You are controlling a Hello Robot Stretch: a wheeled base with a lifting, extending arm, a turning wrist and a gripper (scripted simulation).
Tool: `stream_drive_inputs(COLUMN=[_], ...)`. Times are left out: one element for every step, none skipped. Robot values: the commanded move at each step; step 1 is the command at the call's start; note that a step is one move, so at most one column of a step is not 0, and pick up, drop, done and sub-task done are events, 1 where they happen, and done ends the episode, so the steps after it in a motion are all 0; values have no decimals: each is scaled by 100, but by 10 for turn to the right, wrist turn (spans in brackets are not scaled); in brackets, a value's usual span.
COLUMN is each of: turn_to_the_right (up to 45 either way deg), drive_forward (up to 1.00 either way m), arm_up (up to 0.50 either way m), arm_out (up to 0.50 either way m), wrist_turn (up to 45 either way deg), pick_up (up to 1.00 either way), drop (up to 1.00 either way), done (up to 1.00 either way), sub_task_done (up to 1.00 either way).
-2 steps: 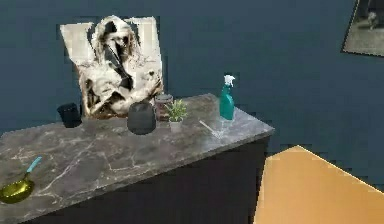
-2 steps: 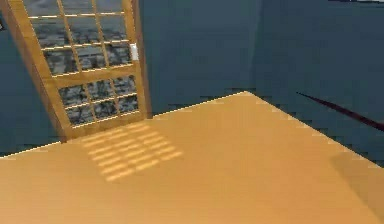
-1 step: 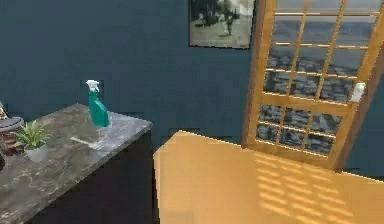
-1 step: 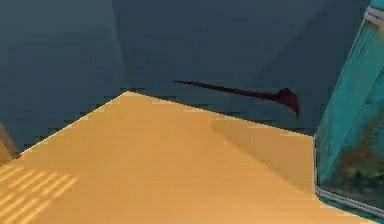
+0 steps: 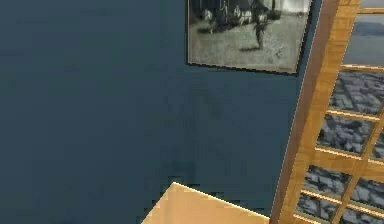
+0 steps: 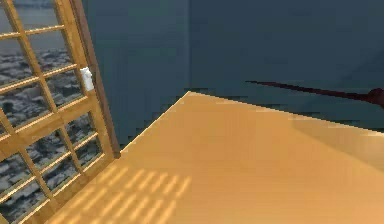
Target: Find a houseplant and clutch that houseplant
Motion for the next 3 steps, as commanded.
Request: stream_drive_inputs(turn_to_the_right=[-90, 0, -450], drive_forward=[0, 20, 0], arm_up=[0, 0, 0], arm_out=[0, 0, 0], wrist_turn=[0, 0, 0], pick_up=[0, 0, 0], drop=[0, 0, 0], done=[0, 0, 0], sub_task_done=[0, 0, 0])
